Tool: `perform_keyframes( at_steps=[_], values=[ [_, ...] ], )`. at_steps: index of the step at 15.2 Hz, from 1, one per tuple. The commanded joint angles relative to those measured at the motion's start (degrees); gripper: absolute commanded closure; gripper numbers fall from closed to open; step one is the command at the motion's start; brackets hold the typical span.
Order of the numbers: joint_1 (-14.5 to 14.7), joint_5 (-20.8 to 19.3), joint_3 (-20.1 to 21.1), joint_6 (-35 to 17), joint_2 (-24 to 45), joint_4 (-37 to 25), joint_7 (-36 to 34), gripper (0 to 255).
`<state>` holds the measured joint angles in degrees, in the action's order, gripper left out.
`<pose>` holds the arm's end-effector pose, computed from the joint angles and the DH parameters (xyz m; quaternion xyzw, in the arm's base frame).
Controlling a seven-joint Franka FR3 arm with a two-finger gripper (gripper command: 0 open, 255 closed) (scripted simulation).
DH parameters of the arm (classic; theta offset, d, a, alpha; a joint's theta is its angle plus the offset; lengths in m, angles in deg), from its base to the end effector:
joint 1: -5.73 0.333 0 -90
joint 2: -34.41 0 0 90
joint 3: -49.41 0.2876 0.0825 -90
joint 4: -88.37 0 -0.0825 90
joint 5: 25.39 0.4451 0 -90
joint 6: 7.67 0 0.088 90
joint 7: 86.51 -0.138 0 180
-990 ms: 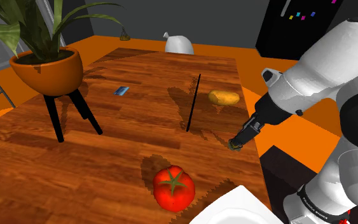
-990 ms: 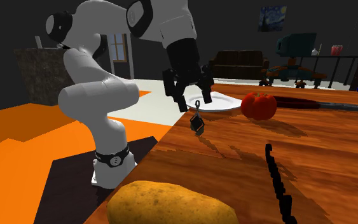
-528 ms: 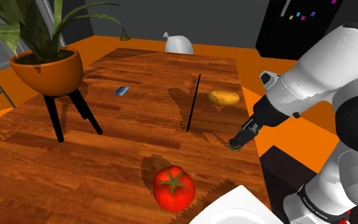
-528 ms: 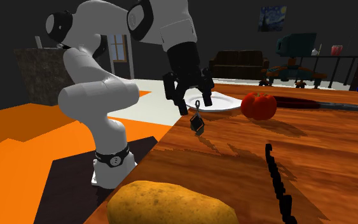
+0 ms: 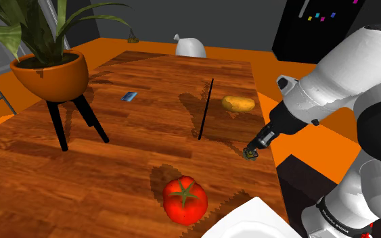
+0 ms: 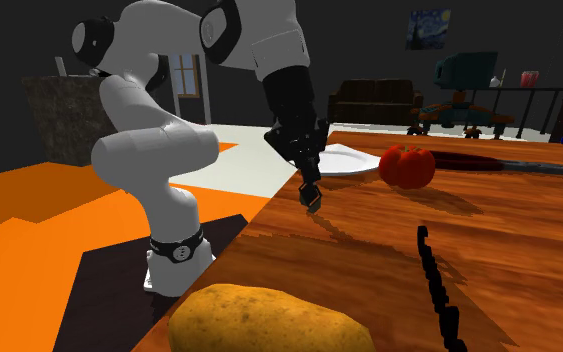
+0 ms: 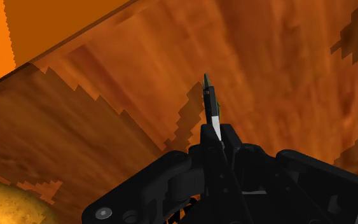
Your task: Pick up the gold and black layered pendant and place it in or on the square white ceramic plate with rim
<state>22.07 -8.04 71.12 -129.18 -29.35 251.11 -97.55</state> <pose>0.3055 0.2150 0.4313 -0.9765 -0.1074 -0.1834 0.0357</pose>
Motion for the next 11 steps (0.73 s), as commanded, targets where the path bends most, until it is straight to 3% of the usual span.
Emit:
perform_keyframes(
  at_steps=[1,11],
  values=[
    [0.0,0.0,0.0,0.0,0.0,0.0,0.0,255],
    [-1.4,-1.9,-1.9,5.7,0.4,-6.2,0.2,255]
  ],
)
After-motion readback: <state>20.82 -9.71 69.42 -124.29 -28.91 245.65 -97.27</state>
